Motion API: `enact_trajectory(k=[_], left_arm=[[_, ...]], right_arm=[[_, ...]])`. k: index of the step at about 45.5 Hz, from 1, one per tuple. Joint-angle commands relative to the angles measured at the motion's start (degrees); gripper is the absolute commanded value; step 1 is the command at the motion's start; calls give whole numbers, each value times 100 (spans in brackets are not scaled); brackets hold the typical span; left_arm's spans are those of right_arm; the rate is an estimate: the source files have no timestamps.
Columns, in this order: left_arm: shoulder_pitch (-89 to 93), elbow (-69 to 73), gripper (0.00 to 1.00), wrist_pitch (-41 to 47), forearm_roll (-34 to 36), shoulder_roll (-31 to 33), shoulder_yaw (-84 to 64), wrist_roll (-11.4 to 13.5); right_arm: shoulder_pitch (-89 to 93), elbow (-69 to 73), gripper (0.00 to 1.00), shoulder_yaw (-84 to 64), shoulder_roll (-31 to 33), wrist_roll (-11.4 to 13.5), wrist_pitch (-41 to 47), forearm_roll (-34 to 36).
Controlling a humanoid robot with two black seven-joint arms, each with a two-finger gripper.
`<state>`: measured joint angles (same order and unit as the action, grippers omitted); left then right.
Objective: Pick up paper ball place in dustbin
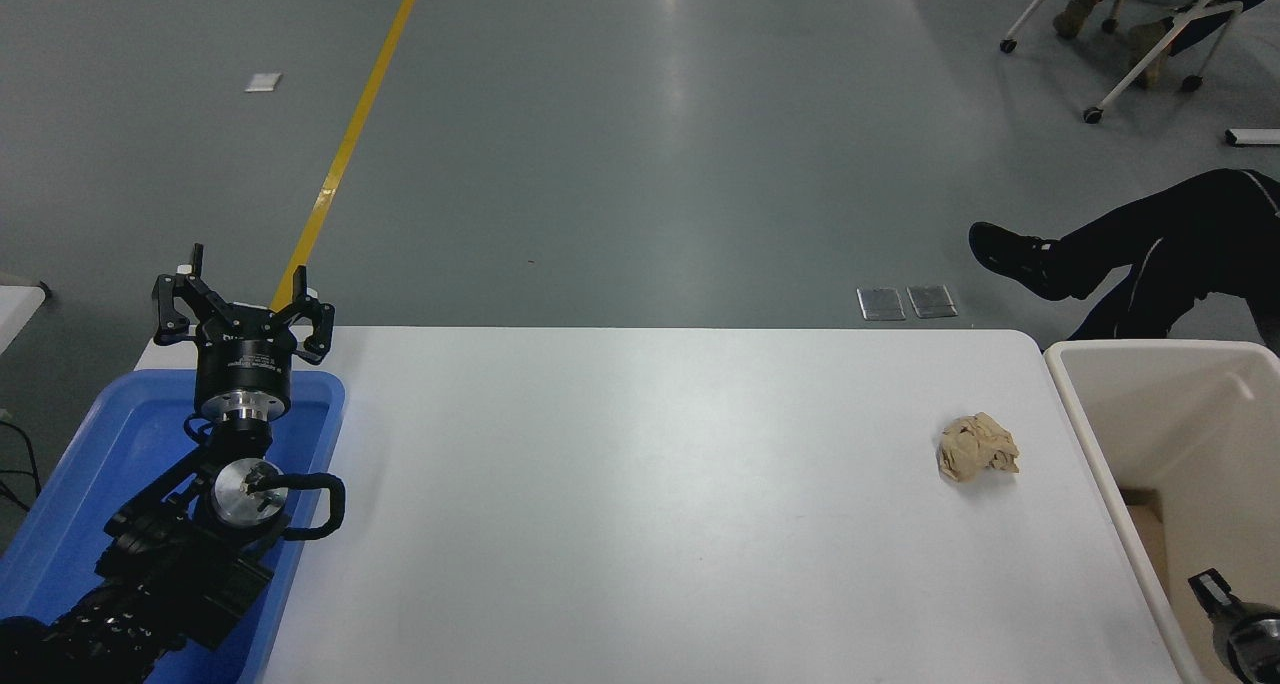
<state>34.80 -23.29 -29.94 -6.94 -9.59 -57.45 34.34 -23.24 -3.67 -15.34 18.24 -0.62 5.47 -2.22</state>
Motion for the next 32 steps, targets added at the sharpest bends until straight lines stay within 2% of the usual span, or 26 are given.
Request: enact_trajectory(k=[1, 32], left_arm=[[0, 0, 99, 23, 9, 37, -11, -41], [9, 0, 99, 32, 9, 1, 6, -24]], right_arm=[[4, -2, 0, -5, 21, 0, -2, 2], [-14, -2, 0, -13, 56, -18, -2, 2]])
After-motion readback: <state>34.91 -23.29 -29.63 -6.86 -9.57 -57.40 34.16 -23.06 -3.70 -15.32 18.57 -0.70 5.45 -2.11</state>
